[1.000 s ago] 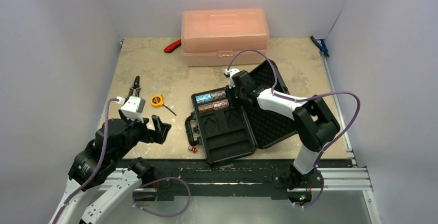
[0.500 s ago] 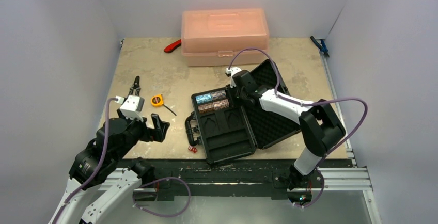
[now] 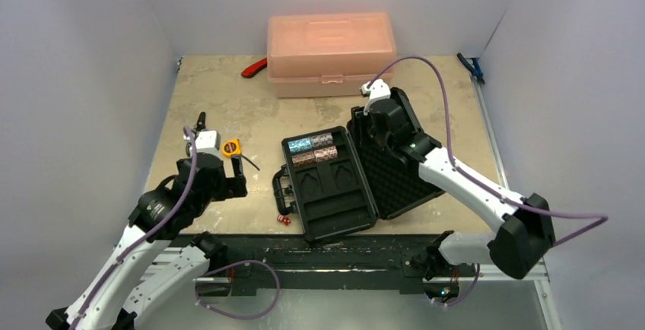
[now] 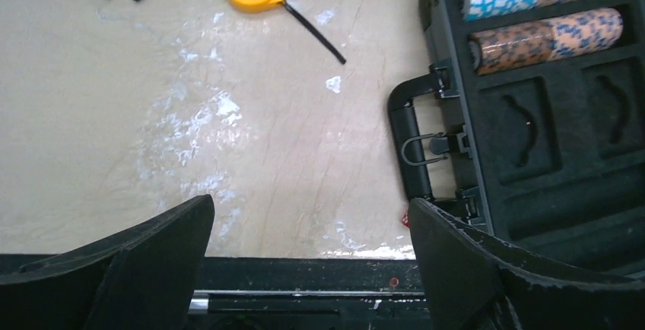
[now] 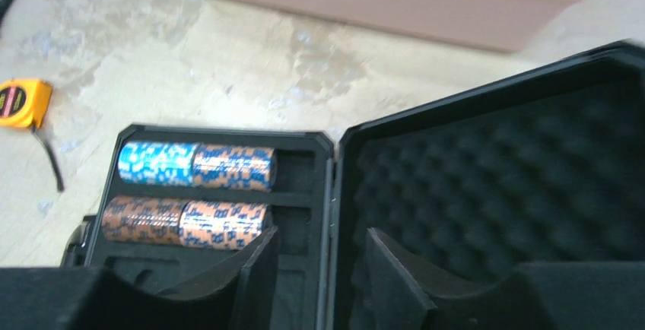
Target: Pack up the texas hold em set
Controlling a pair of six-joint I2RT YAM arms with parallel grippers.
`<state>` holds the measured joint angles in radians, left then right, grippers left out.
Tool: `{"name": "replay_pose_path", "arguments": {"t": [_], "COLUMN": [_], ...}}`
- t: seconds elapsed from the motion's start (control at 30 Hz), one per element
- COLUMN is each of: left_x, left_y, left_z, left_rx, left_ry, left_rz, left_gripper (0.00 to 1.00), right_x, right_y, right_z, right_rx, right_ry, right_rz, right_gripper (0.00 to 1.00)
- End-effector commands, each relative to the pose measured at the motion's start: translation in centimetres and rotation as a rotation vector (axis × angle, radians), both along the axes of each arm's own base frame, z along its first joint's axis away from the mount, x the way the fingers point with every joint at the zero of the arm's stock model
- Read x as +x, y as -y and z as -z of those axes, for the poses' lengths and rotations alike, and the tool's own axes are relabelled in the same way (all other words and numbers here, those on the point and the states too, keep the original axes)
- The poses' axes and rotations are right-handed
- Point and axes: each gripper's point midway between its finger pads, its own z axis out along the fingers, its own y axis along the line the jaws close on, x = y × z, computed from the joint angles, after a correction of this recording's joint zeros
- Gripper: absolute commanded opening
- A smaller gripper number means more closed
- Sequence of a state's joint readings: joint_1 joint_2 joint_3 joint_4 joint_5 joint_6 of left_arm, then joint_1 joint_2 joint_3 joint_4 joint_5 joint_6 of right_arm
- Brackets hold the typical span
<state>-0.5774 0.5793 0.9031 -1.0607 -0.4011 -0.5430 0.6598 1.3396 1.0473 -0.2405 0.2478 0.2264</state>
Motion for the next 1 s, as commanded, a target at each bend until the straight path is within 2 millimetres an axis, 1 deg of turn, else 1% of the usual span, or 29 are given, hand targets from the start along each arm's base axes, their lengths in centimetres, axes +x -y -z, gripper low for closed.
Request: {"name": "replay_pose_path", "arguments": {"t": [0.0,0.13,0.23,0.4,0.47,0.67,0.87,0.97], "left_x": [0.1,-0.2,-0.6,-1.7,-2.0,-2.2,-2.3,-2.3], "left_y": [-0.3,0.3,0.3,0.5,1.0,2.6,4.7,5.5], "left_z": [1.0,2.8,4.2,6.6,7.6,10.0,12.6,13.9], "left_rx": [-0.018,-0.046,-0.057,-0.089,-0.116,-0.202,-0.268,-0.310], "left_ry": [-0.068,-0.139,-0.199,-0.309,-0.341,-0.422,-0.519,-0.551], "left_rz": [-0.114,-0.148,-0.207,-0.312,-0.338,-0.409,-0.430,-0.459], "left_gripper": [1.00,1.00,1.00,0.96,0.95,0.90,0.80,0.75], "right_x": [-0.1,-1.0,-1.4,-1.9,-2.0,-2.3,-2.5,-2.6], "right_y": [2.9,4.0,4.8,4.8,4.7,3.7,3.5,3.5], "right_z": [-2.8,-3.8,-3.8,-3.4,-3.1,-2.2,-1.2,-0.7], "right_rx": [0.041,0.099,0.132,0.152,0.159,0.173,0.168,0.166], "right_ry": [0.120,0.165,0.177,0.169,0.161,0.125,0.094,0.078], "right_rz": [0.128,0.168,0.199,0.194,0.187,0.146,0.140,0.142], "right_gripper": [0.58,0.81,0.98,0.99,0.99,0.99,0.99,0.99]}}
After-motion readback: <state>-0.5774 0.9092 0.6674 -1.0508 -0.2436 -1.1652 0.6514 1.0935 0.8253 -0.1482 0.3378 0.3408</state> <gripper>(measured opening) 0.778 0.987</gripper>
